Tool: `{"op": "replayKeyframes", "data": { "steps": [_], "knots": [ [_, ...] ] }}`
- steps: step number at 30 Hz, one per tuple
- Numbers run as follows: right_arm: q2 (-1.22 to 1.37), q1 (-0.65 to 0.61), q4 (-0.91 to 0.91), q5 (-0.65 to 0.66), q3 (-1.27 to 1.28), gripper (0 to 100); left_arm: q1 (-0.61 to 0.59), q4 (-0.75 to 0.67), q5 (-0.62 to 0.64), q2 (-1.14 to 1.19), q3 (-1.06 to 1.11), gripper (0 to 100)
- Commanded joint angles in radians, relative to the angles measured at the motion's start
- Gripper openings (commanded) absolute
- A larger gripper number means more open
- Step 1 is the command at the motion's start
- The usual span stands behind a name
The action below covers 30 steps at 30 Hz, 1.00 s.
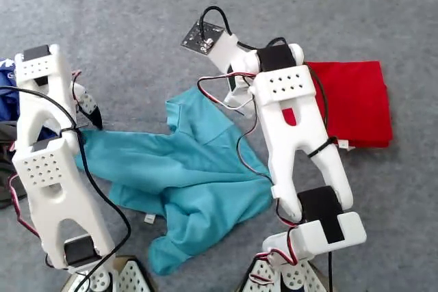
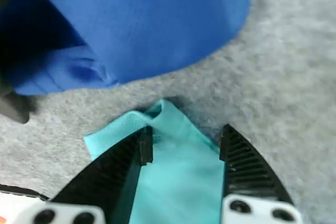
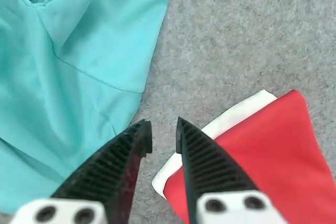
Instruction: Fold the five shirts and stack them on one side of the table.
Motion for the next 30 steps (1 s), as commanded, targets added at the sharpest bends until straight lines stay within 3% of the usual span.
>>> {"op": "replayKeyframes", "data": {
  "steps": [1, 18, 30],
  "knots": [
    [-0.004, 0.011, -0.012, 0.008, -0.064, 9.0, -0.045, 0.011, 0.025, 0.002, -0.039, 22],
    [-0.004, 0.006, -0.012, 0.008, -0.059, 9.0, -0.076, 0.012, 0.020, -0.132, -0.027, 22],
    [-0.002, 0.005, -0.014, 0.008, -0.059, 9.0, -0.068, 0.012, 0.023, -0.040, -0.028, 22]
  ]
}}
